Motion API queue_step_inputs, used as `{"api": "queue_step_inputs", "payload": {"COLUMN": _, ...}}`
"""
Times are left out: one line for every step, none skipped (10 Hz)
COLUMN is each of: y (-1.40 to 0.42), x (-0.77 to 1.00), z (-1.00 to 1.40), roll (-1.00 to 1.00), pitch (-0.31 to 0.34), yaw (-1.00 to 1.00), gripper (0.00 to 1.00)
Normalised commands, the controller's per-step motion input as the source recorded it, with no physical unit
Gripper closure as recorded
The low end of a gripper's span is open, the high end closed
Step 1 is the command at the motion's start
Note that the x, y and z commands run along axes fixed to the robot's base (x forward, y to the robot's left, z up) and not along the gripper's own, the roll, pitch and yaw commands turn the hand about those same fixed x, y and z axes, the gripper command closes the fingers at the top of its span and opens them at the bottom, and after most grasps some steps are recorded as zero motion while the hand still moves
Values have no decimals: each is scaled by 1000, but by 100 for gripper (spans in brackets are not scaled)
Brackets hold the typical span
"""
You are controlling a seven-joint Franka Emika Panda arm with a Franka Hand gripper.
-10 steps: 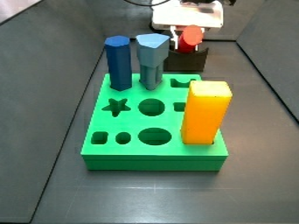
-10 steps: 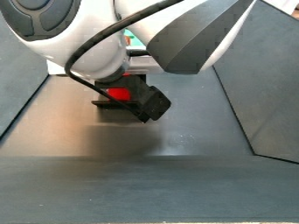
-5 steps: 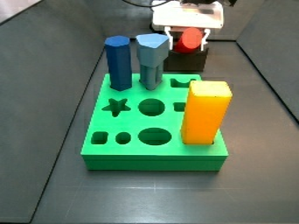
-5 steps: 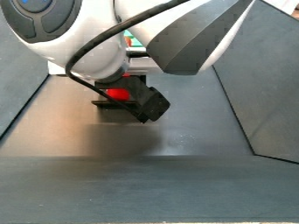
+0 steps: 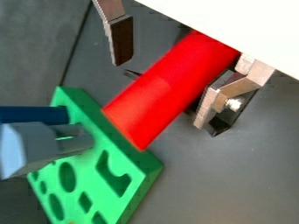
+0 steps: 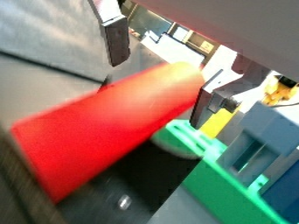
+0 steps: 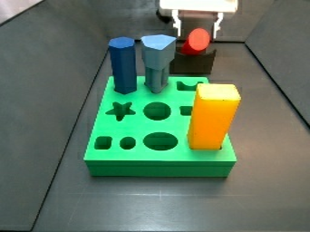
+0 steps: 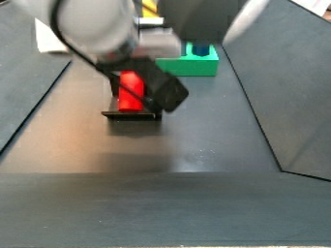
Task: Pick up the round object. Move up. Place the round object on the fixture. Regrasp the round object. Move to above the board. Insert the round object.
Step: Regrasp the round object.
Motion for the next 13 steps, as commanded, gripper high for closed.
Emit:
{"api": "queue_step_inputs", "payload": {"y": 4, "x": -37, "z": 879, "roll": 17, "pitch": 13, "yaw": 5, "gripper": 0}}
{"api": "queue_step_inputs", "payload": {"y": 10, "x": -36, "z": 621, "roll": 17, "pitch": 16, "yaw": 7, "gripper": 0}}
{"api": "queue_step_inputs", "payload": {"y": 11, "x": -34, "z": 424, "roll": 17, "pitch": 17, "yaw": 7, "gripper": 0}}
{"api": "queue_step_inputs", "payload": {"y": 10, "x": -35, "z": 224, "roll": 17, "pitch": 20, "yaw": 7, "gripper": 0}}
{"api": "queue_step_inputs", "payload": {"y": -1000, "x": -25, "z": 958, "roll": 1000, "pitch": 31, "yaw": 28, "gripper": 0}}
{"api": "queue_step_inputs", "payload": {"y": -1000, "x": -15, "z": 938, "roll": 1000, "pitch": 30, "yaw": 28, "gripper": 0}}
{"api": "queue_step_inputs", "payload": {"y": -1000, "x": -48, "z": 931, "roll": 1000, "pitch": 22, "yaw": 27, "gripper": 0}}
{"api": "queue_step_inputs", "payload": {"y": -1000, "x": -72, "z": 908, "roll": 1000, "pitch": 17, "yaw": 27, "gripper": 0}}
{"api": "queue_step_inputs", "payload": {"y": -793, "x": -66, "z": 627, "roll": 1000, "pitch": 11, "yaw": 27, "gripper": 0}}
{"api": "queue_step_inputs", "payload": {"y": -592, "x": -42, "z": 381, "roll": 1000, "pitch": 11, "yaw": 27, "gripper": 0}}
{"api": "queue_step_inputs", "payload": {"y": -386, "x": -20, "z": 136, "roll": 1000, "pitch": 10, "yaw": 28, "gripper": 0}}
{"api": "queue_step_inputs", "payload": {"y": -253, "x": -1, "z": 37, "roll": 1000, "pitch": 10, "yaw": 28, "gripper": 0}}
{"api": "queue_step_inputs", "payload": {"y": -6, "x": 1, "z": 42, "roll": 1000, "pitch": 12, "yaw": 29, "gripper": 0}}
